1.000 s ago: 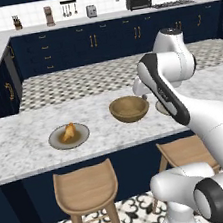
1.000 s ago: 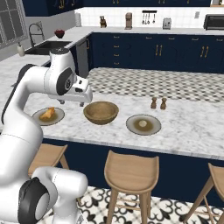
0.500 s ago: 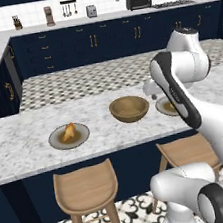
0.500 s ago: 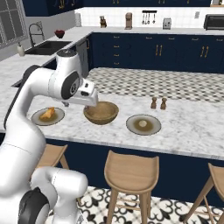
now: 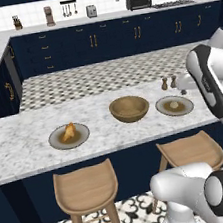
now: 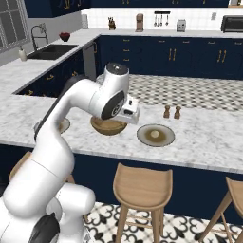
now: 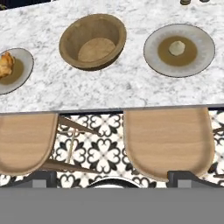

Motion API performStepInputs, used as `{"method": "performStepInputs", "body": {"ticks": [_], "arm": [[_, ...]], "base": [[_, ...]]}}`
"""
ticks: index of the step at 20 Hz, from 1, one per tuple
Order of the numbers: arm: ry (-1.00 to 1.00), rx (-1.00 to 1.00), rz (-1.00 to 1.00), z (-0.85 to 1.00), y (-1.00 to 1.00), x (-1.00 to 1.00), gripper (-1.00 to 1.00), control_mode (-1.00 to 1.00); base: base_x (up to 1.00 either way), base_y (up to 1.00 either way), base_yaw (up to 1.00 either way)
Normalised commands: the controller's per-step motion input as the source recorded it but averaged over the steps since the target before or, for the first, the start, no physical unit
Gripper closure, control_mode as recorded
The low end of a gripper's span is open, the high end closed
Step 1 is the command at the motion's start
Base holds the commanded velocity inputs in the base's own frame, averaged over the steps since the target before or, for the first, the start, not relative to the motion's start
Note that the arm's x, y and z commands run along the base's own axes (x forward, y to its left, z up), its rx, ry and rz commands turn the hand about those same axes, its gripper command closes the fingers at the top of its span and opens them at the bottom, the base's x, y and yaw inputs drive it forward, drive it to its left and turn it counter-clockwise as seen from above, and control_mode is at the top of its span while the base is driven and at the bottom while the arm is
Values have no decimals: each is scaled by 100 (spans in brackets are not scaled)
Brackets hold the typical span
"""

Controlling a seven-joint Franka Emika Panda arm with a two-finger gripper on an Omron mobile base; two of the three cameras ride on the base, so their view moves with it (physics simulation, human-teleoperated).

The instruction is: Pick the chicken drumstick and garlic from their plates and place them in the bowl. Then put the bowl in the fridge.

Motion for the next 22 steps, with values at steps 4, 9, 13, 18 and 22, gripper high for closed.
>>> {"method": "performStepInputs", "body": {"ticks": [4, 9, 13, 18, 22], "arm": [[1, 0, 3, -16, -95, 36, -100, -100], [0, -5, 6, -74, -18, 93, -100, -100], [3, -4, 1, -81, -4, 100, -100, -100], [18, -2, 2, -47, -27, 100, -100, -100], [9, 0, 4, -29, -35, 100, -100, -100]], "base": [[0, 0, 0], [0, 0, 0], [0, 0, 0], [0, 0, 0], [0, 0, 0]]}}
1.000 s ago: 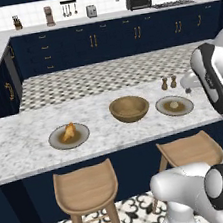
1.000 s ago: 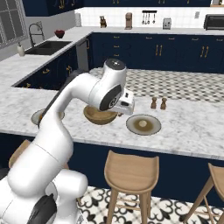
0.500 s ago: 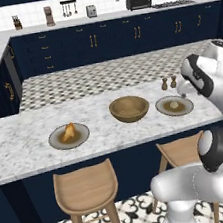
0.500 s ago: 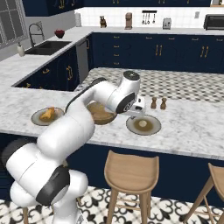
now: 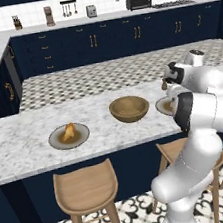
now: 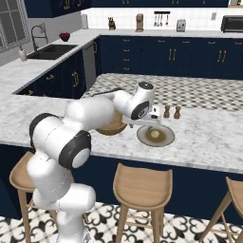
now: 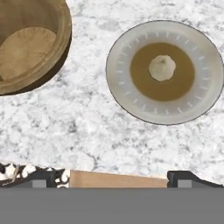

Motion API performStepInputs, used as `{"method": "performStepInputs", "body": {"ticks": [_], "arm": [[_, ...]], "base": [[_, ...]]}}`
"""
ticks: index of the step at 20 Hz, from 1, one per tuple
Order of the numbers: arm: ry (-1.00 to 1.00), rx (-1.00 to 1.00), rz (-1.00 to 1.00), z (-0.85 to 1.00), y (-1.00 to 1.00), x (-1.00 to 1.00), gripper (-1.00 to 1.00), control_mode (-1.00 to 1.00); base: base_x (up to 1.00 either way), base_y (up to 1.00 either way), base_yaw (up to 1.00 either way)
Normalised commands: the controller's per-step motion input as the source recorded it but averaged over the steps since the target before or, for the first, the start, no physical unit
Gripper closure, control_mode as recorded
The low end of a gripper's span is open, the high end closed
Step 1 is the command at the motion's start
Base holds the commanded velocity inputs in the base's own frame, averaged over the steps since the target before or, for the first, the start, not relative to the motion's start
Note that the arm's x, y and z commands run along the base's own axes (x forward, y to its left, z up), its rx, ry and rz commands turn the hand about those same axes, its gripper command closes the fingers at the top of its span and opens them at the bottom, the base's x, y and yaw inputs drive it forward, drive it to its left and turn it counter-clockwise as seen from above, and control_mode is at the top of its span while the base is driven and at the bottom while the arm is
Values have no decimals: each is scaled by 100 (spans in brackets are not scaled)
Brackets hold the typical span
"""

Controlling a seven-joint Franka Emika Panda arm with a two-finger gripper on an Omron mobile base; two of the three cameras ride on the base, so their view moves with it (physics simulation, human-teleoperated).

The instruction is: Pick the chicken drumstick and garlic from their plates and place them in the bowl. Then put the bowl in the fridge.

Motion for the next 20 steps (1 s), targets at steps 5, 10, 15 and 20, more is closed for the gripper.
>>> {"method": "performStepInputs", "body": {"ticks": [5, 10, 15, 20], "arm": [[6, 0, 5, -27, -52, 78, -100, -100], [10, 0, 6, -35, -26, 92, -100, -100], [5, 0, 2, -38, -6, 68, -100, -100], [0, -2, 3, -50, -13, 27, -100, -100]], "base": [[0, 0, 0], [0, 0, 0], [0, 0, 0], [0, 0, 0]]}}
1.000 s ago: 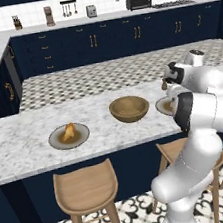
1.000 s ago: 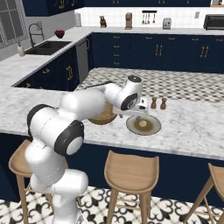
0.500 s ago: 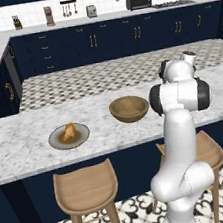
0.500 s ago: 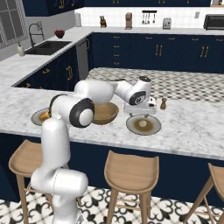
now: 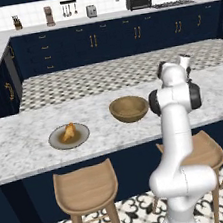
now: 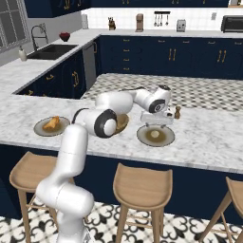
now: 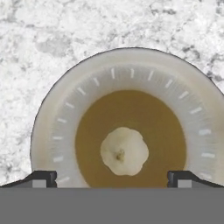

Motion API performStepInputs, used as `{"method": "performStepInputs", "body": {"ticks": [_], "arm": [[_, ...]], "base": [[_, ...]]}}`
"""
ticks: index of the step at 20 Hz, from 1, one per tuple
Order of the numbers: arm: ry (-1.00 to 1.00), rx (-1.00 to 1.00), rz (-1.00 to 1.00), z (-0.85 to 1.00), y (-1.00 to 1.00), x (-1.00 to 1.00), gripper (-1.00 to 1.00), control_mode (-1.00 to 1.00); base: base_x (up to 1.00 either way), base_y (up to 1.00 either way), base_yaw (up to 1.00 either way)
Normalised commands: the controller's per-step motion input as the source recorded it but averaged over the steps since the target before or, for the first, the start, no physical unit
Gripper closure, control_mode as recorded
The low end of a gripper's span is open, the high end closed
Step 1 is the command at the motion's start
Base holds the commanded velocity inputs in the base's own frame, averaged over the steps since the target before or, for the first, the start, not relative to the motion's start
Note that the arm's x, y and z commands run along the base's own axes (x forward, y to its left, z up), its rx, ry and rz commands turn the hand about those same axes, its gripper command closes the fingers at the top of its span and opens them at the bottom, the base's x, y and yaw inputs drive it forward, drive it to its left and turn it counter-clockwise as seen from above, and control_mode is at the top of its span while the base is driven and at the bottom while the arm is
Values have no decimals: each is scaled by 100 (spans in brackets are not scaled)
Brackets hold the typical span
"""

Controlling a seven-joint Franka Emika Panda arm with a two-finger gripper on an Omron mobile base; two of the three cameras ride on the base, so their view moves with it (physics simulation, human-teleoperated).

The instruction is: Pick the chicken drumstick and garlic from their plates and place them in the bowl. Then put the bowl in the fridge.

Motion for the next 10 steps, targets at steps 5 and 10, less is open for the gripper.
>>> {"method": "performStepInputs", "body": {"ticks": [5, 10], "arm": [[0, -10, 1, -53, 4, -2, -100, -100], [0, -12, 0, -37, 24, -2, -100, -100]], "base": [[0, 0, 0], [0, 0, 0]]}}
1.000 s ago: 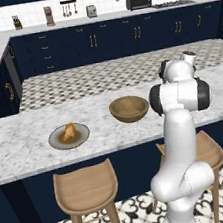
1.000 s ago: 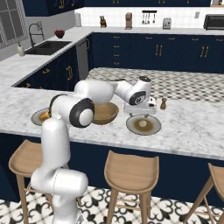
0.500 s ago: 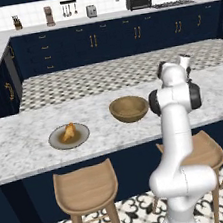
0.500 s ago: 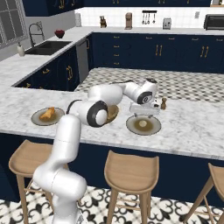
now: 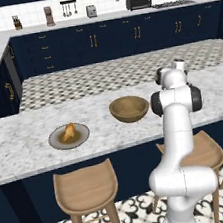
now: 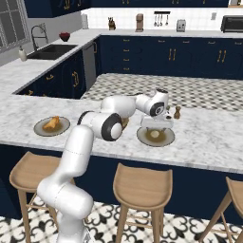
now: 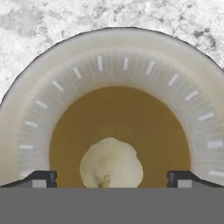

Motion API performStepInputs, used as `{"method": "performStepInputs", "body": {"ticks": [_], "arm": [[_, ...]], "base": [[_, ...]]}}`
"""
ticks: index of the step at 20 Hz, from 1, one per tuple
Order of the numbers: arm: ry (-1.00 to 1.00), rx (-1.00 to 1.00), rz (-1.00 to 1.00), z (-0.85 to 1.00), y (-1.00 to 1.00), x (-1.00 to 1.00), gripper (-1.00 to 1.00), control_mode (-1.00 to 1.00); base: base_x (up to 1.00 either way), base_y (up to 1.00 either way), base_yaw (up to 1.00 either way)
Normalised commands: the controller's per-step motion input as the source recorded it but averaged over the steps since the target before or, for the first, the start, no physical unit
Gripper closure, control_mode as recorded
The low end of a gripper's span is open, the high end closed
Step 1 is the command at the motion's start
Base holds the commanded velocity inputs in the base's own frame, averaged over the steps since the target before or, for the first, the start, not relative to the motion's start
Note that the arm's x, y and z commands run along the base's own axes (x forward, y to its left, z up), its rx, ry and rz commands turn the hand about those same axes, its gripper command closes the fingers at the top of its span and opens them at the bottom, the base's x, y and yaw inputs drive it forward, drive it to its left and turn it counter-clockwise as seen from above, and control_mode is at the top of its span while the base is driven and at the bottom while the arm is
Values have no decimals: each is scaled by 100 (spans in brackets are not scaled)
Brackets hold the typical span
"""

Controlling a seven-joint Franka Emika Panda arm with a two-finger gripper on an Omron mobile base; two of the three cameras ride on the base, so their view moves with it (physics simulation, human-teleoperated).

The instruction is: Pick the chicken drumstick and garlic from their plates and place them in the bowl. Then put the bowl in the fridge.

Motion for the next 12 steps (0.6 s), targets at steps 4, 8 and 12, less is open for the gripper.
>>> {"method": "performStepInputs", "body": {"ticks": [4, 8, 12], "arm": [[0, -8, 0, -21, 14, -2, -100, -100], [0, -7, 0, -16, 0, 2, -100, -100], [0, -6, 0, -21, 0, 16, -100, -100]], "base": [[0, 0, 0], [0, 0, 0], [0, 0, 0]]}}
